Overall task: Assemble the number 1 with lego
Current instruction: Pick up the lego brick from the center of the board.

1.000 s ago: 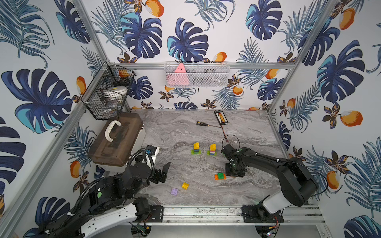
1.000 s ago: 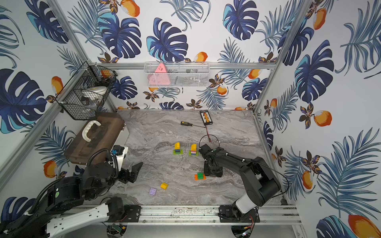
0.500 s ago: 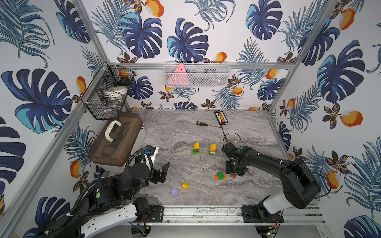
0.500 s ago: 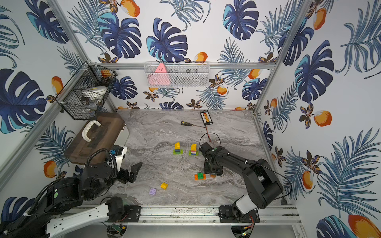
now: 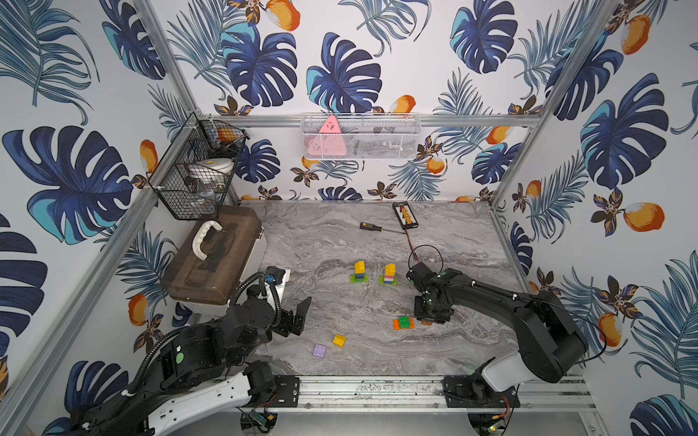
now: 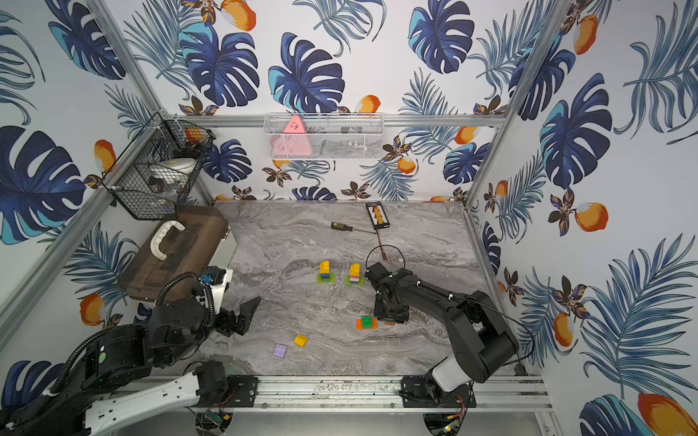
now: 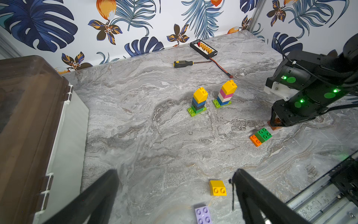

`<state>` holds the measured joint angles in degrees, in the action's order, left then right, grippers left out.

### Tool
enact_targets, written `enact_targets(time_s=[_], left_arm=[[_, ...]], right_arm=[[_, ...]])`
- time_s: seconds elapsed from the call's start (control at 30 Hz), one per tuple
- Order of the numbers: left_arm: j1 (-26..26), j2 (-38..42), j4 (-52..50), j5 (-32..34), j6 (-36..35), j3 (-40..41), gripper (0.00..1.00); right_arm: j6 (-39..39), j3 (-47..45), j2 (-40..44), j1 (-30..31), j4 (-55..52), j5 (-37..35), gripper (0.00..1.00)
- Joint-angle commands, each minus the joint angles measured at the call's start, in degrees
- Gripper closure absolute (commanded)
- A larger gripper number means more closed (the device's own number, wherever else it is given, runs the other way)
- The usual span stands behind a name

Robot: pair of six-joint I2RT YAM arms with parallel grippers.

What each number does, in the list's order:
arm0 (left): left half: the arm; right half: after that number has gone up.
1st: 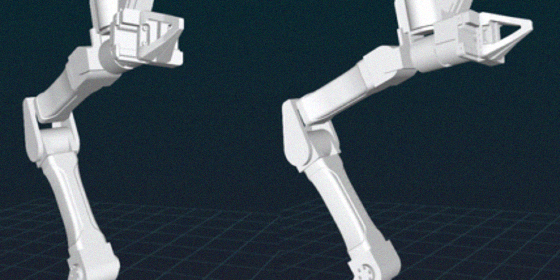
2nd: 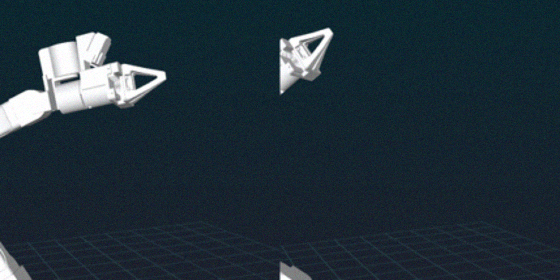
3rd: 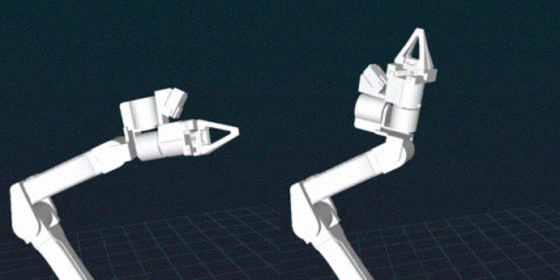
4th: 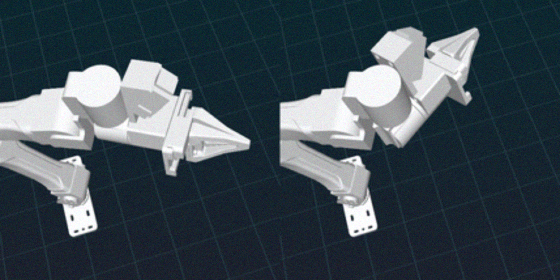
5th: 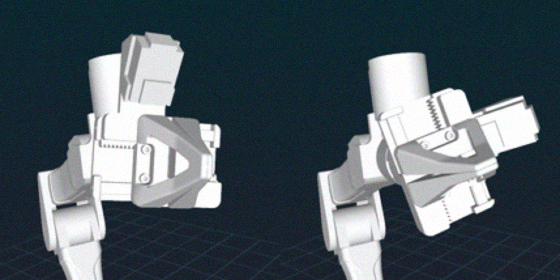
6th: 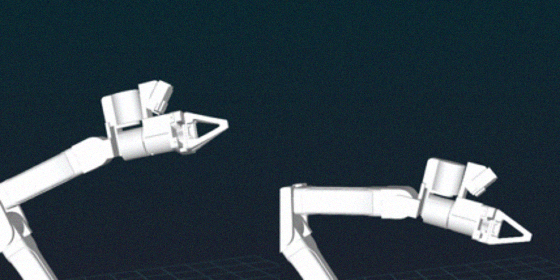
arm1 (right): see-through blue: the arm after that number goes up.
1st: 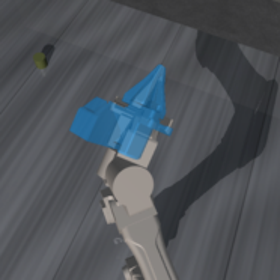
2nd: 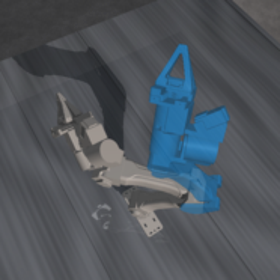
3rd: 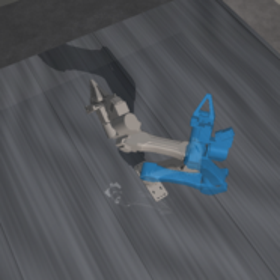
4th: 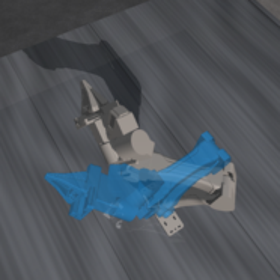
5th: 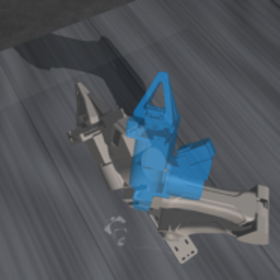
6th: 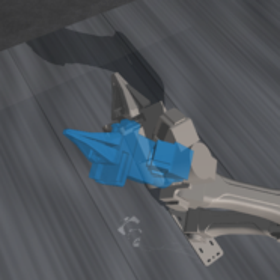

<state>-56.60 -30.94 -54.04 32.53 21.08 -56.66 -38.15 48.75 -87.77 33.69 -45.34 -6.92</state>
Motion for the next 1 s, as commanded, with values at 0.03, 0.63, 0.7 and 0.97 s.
enact_targets(time_s=[0.03, 0.63, 0.7, 0.97], left_arm=[[0.2, 0.1, 0.0, 0.9, 0.8, -0.2, 0.01], [0.1, 0.0, 0.1, 0.8, 0.8, -0.2, 0.01], [0.2, 0.0, 0.1, 0.8, 0.8, -0.2, 0.01], [0.2, 0.8, -0.2, 1.2, 1.0, -0.2, 0.01]], right_arm=[[-0.4, -0.2, 0.1, 0.0, 0.0, 0.0, 0.63], [-0.1, 5.3, 8.5, 3.5, -9.3, 1.7, 0.77], [-0.8, 7.4, 8.1, 5.9, -11.1, 0.9, 0.77], [-4.2, 12.6, 2.6, 15.5, -12.1, -1.0, 0.79]])
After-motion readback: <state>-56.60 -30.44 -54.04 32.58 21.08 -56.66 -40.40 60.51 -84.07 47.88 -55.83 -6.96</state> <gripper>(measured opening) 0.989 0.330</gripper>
